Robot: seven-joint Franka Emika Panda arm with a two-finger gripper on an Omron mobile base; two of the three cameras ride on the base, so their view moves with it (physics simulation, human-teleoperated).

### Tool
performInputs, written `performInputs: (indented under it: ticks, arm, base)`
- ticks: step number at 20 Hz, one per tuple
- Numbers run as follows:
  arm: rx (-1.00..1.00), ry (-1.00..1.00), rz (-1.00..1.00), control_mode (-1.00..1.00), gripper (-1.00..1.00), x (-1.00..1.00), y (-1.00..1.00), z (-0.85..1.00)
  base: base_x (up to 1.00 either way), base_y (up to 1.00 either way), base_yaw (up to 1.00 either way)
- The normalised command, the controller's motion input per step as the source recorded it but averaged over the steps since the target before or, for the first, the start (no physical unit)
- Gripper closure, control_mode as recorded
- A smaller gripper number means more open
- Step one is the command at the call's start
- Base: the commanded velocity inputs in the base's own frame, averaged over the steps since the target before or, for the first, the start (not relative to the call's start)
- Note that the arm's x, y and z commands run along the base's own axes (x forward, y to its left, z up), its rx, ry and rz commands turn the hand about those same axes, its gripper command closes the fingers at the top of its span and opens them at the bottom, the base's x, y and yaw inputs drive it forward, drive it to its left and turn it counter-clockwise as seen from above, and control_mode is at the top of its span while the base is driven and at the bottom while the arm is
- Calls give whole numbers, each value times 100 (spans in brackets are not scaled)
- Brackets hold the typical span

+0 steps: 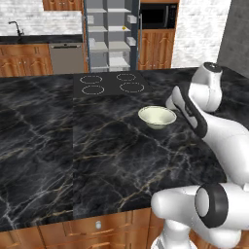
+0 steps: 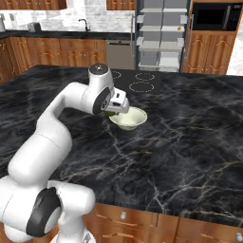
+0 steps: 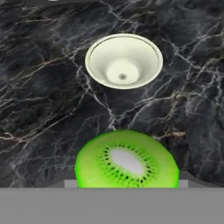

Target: Retrieve the kiwi and mango from the fridge and place them into the bowl on the dining table.

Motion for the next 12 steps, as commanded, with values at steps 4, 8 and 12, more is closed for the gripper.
performInputs:
  ticks: [4, 8, 12]
  arm:
    - [0, 11, 3, -100, 100, 63, 1, -29]
    - [0, 8, 1, -100, 100, 65, 0, -30]
    - [0, 6, 2, -100, 100, 62, 0, -30]
  base:
    - [0, 0, 0]
    - [0, 0, 0]
    - [0, 0, 0]
